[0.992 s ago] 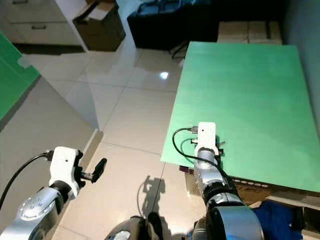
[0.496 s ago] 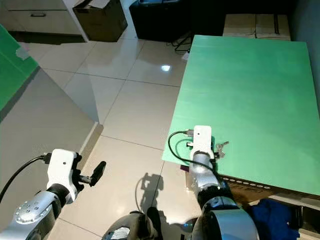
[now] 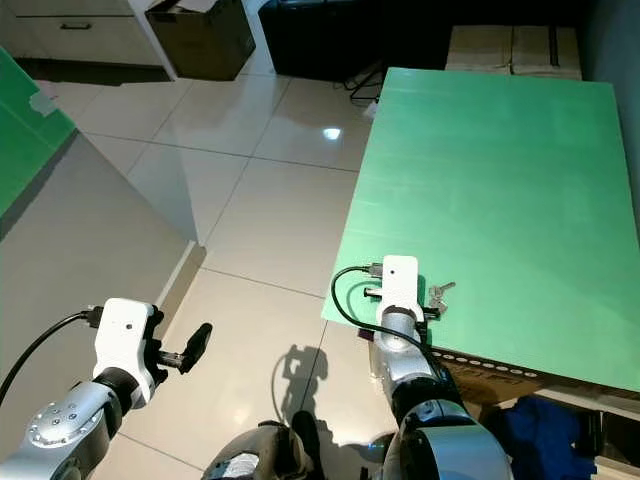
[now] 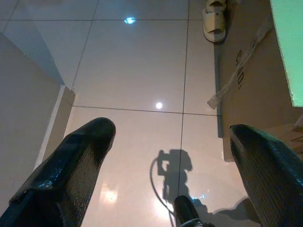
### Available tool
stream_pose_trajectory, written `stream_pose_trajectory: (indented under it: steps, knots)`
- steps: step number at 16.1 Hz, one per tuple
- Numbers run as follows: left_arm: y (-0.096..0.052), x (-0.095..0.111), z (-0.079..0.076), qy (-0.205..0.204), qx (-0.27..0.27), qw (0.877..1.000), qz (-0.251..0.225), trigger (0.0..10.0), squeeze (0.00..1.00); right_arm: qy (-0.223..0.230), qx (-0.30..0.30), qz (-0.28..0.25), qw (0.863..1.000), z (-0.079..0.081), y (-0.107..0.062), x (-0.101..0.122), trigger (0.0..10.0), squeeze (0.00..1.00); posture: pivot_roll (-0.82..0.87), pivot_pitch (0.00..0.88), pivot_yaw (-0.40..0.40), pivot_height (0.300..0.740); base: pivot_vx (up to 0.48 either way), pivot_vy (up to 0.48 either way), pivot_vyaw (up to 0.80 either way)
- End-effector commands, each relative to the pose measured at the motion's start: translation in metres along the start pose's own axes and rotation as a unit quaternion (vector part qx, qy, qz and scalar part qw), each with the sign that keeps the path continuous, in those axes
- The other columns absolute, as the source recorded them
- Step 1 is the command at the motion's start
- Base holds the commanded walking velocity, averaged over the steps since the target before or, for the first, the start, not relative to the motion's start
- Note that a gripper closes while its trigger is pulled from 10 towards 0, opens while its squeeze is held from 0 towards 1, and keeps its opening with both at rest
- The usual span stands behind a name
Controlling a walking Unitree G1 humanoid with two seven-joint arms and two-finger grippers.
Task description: Hang keys on a hook
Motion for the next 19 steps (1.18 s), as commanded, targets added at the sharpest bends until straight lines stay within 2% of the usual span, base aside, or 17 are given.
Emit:
stream_pose_trajectory:
  steps: [1, 4, 6, 8, 15, 16, 17, 19]
  knots:
    - [-0.004, -0.003, 0.003, 0.005, 0.006, 1.0, 0.008, 10.0, 0.0, -0.003, -0.01, 0.032, 0.999, -0.004, -0.007, -0.019, 0.0, 0.0, 0.01, 0.255, 0.226, 0.74, 0.0, 0.0, 0.0]
    - [-0.003, -0.003, 0.001, 0.003, 0.004, 1.0, 0.009, 10.0, 0.0, -0.003, -0.009, 0.011, 1.0, -0.003, -0.005, -0.011, 0.0, 0.0, 0.0, 0.256, 0.223, 0.74, 0.0, 0.0, 0.0]
    - [-0.003, -0.003, 0.0, 0.002, 0.004, 1.0, 0.009, 10.0, 0.0, -0.021, -0.001, -0.028, 0.999, -0.001, -0.002, 0.003, 0.0, 0.0, 0.0, 0.256, 0.221, 0.74, 0.0, 0.0, 0.0]
    - [-0.003, -0.003, -0.001, 0.001, 0.003, 1.0, 0.009, 10.0, 0.0, -0.022, -0.009, -0.04, 0.999, -0.005, 0.001, 0.009, 0.0, 0.0, 0.0, 0.257, 0.22, 0.74, 0.0, 0.0, 0.0]
    - [0.001, -0.002, -0.002, -0.002, 0.003, 1.0, 0.006, 10.0, 0.0, -0.029, -0.031, -0.045, 0.998, -0.017, 0.007, 0.018, 0.0, 0.0, -0.02, 0.255, 0.213, 0.74, 0.0, 0.0, 0.0]
    - [0.001, -0.002, -0.002, -0.002, 0.002, 1.0, 0.006, 10.0, 0.0, -0.029, -0.032, -0.044, 0.998, -0.017, 0.007, 0.018, 0.4, 0.0, -0.02, 0.255, 0.213, 0.74, 0.0, 0.0, 0.0]
    - [0.002, -0.002, -0.003, -0.003, 0.002, 1.0, 0.005, 10.0, 0.0, -0.025, -0.038, -0.042, 0.998, -0.018, 0.008, 0.019, 10.0, 1.0, -0.02, 0.256, 0.211, 0.74, 0.0, 0.0, 0.0]
    - [0.002, -0.002, -0.003, -0.003, 0.002, 1.0, 0.004, 10.0, 0.0, -0.02, -0.04, -0.041, 0.998, -0.018, 0.008, 0.019, 10.0, 1.0, -0.02, 0.256, 0.21, 0.74, 0.0, 0.0, 0.0]
Point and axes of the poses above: a point about 5 cm out from each wrist's last joint towards the gripper, its own y axis pointing out of the wrist towards the gripper, its own x axis along the axis of the wrist's last joint, z = x × y, the point moved 2 cm from there along y, pointing out of the wrist towards the gripper, and after that the axes turned 15 degrees about y, right-handed, at the moved point
